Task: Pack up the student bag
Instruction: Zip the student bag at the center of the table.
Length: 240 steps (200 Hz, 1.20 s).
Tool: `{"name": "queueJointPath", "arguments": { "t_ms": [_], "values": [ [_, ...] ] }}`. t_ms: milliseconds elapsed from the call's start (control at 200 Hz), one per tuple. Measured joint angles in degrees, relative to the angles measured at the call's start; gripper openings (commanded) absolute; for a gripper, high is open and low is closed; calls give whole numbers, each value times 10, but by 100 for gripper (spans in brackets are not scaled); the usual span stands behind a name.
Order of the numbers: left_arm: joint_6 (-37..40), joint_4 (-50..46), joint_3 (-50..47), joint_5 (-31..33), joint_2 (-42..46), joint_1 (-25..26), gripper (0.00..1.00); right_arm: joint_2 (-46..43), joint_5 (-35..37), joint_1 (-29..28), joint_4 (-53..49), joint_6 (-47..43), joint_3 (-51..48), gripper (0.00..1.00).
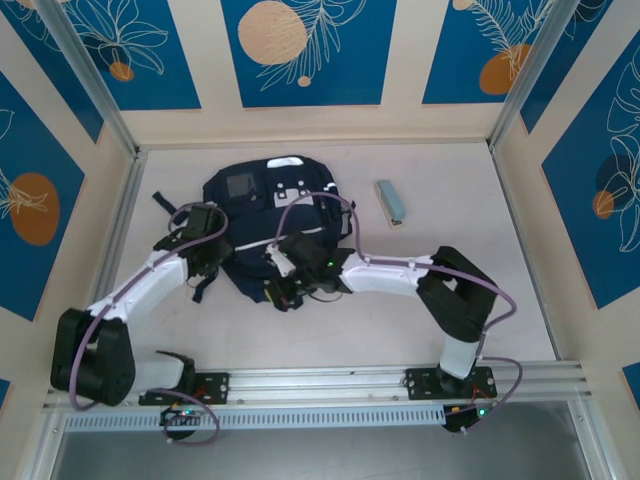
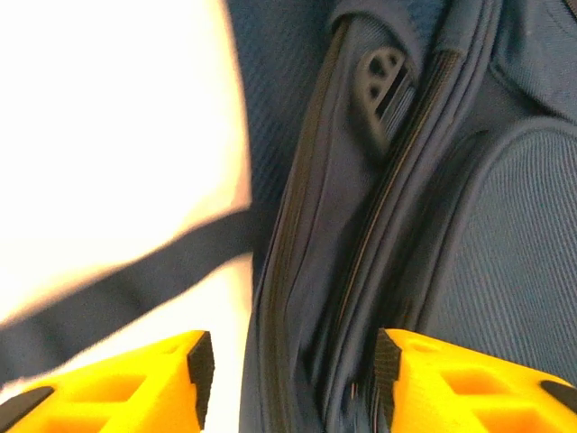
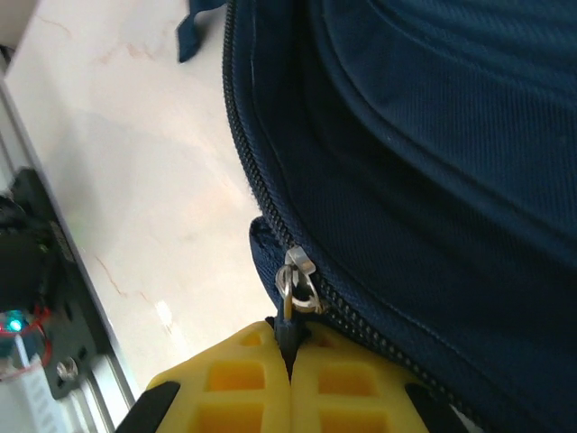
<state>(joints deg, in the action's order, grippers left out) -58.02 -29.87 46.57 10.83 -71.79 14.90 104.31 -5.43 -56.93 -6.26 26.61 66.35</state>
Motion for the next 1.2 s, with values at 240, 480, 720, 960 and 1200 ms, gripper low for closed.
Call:
{"name": "queueJointPath", "arguments": {
  "t_ms": [240, 480, 720, 960, 1200],
  "values": [
    [-19, -32, -18, -45, 107, -5, 59, 68, -21, -6, 11, 13, 79, 0],
    [-54, -18, -65, -106, 122, -5, 59, 68, -21, -8, 7, 15, 84, 0],
    [-86, 46, -110, -147, 101, -5, 52, 68, -21, -8, 5, 15, 84, 0],
    [-84, 72, -110, -153, 62, -6, 19, 67, -8, -14, -7, 10, 84, 0],
    [-64, 75, -110, -151, 54, -6, 10, -5, 75, -18, -39, -16, 17, 0]
  ]
}}
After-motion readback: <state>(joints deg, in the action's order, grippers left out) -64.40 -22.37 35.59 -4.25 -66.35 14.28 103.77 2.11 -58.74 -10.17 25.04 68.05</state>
